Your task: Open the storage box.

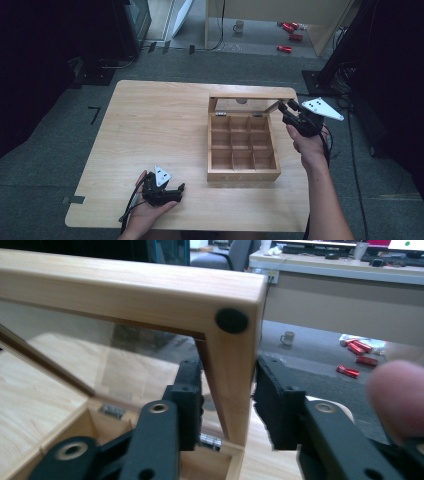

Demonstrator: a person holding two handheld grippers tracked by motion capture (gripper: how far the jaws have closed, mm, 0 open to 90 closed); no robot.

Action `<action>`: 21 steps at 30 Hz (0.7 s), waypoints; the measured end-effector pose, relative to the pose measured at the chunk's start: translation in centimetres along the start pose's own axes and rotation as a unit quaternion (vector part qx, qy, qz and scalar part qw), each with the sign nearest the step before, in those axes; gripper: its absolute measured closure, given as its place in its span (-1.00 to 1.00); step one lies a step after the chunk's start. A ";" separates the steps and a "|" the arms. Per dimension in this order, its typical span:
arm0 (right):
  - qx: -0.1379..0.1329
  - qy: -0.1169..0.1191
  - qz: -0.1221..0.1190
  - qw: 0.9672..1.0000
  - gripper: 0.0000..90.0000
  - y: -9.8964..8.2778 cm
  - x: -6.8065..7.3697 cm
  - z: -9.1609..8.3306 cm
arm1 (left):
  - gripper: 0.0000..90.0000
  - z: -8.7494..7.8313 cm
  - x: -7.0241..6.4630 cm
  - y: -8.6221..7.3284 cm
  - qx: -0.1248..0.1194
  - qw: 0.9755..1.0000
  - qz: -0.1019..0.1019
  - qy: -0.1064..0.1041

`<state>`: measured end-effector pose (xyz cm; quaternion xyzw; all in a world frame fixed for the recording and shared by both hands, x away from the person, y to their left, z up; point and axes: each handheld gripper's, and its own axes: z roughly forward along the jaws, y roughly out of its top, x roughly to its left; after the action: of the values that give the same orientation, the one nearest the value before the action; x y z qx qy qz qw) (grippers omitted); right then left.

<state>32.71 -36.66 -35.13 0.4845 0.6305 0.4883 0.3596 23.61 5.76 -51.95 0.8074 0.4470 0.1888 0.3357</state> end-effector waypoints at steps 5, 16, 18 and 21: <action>0.006 0.019 -0.012 1.000 0.46 0.9 -0.9 0.8 | -0.69 0.0 0.0 0.0 0.002 1.000 0.002 -0.002; 0.032 -0.017 0.010 0.999 0.49 3.2 -0.8 3.2 | -0.69 0.0 0.0 0.0 0.003 1.000 0.005 -0.003; 0.037 -0.025 0.016 0.999 0.49 3.6 -0.7 3.7 | -0.69 0.0 0.1 0.0 0.004 1.000 0.006 -0.003; 0.039 -0.031 0.026 0.998 0.49 4.1 -0.9 4.7 | -0.69 0.0 0.0 0.0 0.004 1.000 0.006 -0.003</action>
<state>38.35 -36.06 -32.39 0.5293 0.6251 0.4567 0.3471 23.65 5.80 -51.90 0.8120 0.4420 0.1867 0.3322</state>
